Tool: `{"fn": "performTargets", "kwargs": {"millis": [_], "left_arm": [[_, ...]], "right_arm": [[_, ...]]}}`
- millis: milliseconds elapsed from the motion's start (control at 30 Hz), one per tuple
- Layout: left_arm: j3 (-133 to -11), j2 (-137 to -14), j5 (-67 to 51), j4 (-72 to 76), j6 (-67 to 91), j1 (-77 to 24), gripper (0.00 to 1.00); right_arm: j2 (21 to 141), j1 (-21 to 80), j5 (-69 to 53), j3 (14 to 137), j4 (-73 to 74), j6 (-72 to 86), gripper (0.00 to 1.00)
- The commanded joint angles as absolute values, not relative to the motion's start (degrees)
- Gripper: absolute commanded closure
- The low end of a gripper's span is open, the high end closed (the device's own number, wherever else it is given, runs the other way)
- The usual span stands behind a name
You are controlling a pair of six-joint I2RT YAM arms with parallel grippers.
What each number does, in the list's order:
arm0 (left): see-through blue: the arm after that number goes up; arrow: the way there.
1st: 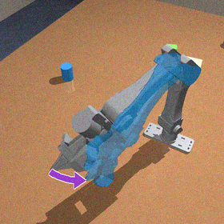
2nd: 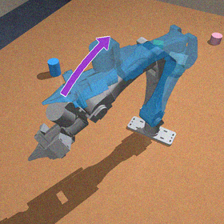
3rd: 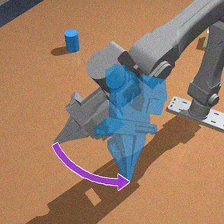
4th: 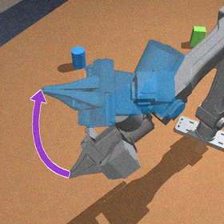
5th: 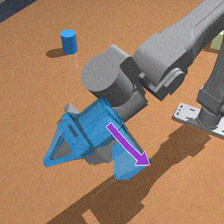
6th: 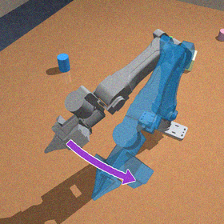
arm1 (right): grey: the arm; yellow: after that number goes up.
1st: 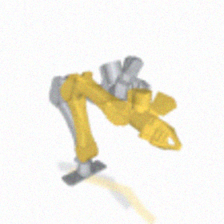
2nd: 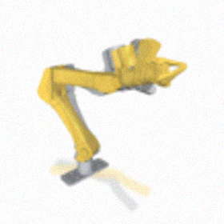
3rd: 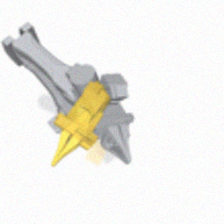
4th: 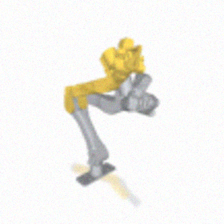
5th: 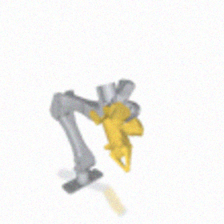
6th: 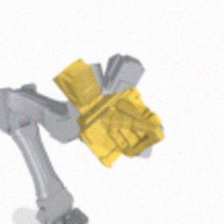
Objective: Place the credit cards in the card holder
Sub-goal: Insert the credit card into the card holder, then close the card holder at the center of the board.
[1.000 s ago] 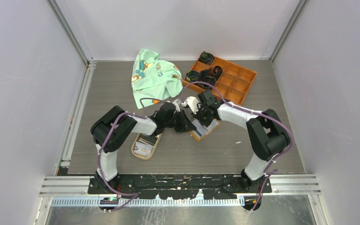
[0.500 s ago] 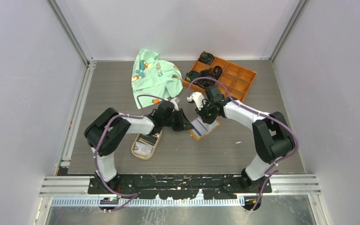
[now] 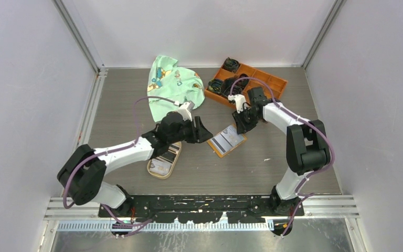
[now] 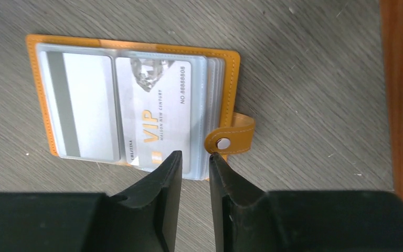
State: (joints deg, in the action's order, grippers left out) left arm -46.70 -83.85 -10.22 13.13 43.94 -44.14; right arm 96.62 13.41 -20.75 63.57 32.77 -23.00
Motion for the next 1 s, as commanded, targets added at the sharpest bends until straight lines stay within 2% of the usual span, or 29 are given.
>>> {"fn": "performTargets", "kwargs": {"millis": [0, 67, 233, 367, 667, 967], "left_arm": [[-40.0, -80.2, -9.9, 22.2, 42.6, -42.3, 0.44], [-37.9, -80.6, -12.3, 26.7, 44.9, -41.1, 0.41], [-37.1, -85.9, -18.5, 32.3, 51.2, -40.7, 0.41], [-36.4, -90.2, -17.5, 34.6, 54.8, -41.8, 0.4], [-41.2, -96.9, -10.9, 21.8, 56.6, -44.6, 0.39], [-43.1, -105.1, -9.1, 28.2, 59.2, -45.3, 0.39]], "right_arm": [[98.8, 13.0, -19.2, 67.0, 37.3, -21.2, 0.66], [99.7, 12.6, -18.9, 67.4, 37.7, -20.9, 0.61], [102.9, 10.9, -19.5, 69.0, 39.5, -20.1, 0.55], [104.5, 10.0, -20.8, 69.8, 40.9, -19.7, 0.51], [108.9, 9.7, -22.1, 72.6, 45.6, -19.8, 0.56], [110.8, 9.7, -23.0, 73.8, 47.6, -19.6, 0.6]]}}
